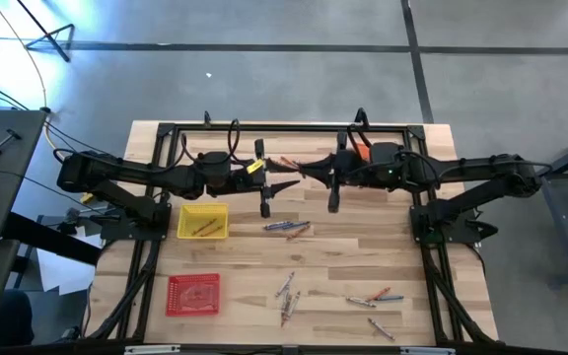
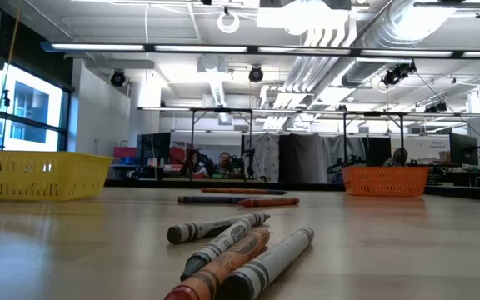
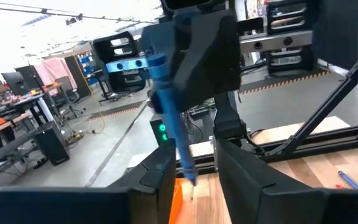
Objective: Sort crayons
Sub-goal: Put the blue crayon into the red bin
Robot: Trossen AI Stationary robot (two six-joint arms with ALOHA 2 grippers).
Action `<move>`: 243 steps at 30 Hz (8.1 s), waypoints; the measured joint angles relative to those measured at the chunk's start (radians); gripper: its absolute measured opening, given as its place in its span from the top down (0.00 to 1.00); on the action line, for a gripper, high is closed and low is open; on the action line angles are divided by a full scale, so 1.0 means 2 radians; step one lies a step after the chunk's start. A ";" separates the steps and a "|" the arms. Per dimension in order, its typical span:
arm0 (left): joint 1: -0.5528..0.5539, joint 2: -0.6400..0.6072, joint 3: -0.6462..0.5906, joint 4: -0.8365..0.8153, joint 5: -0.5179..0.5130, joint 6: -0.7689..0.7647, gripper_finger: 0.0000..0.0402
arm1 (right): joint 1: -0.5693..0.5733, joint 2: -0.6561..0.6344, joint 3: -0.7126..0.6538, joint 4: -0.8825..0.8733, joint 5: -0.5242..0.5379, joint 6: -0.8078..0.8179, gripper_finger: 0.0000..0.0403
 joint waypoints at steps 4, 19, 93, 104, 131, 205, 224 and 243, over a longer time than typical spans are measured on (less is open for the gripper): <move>0.000 0.000 0.000 0.006 0.000 0.000 0.66 | 0.006 0.000 0.000 0.000 -0.001 -0.006 1.00; 0.000 0.060 0.005 0.099 0.031 -0.022 0.60 | 0.006 0.000 0.000 0.023 -0.009 -0.018 1.00; -0.410 0.022 0.020 -0.579 -0.068 -1.089 0.97 | 0.064 0.007 0.000 -0.465 0.080 0.253 0.55; -0.430 0.054 0.020 -0.655 0.025 -1.145 0.96 | 0.064 0.030 0.000 -0.471 0.079 0.253 0.55; -0.432 0.060 -0.002 -0.645 0.040 -1.153 0.94 | 0.064 0.030 0.000 -0.467 0.080 0.253 0.55; -0.188 0.057 0.083 -0.411 -0.254 -0.437 0.79 | 0.426 0.258 0.000 -0.506 -0.181 0.760 0.55; -0.208 0.057 0.083 -0.383 -0.254 -0.436 0.79 | 0.443 0.320 0.001 -0.517 -0.176 0.607 0.55; -0.212 0.057 0.083 -0.384 -0.254 -0.423 0.79 | 0.431 0.319 0.000 -0.488 -0.219 0.691 0.98</move>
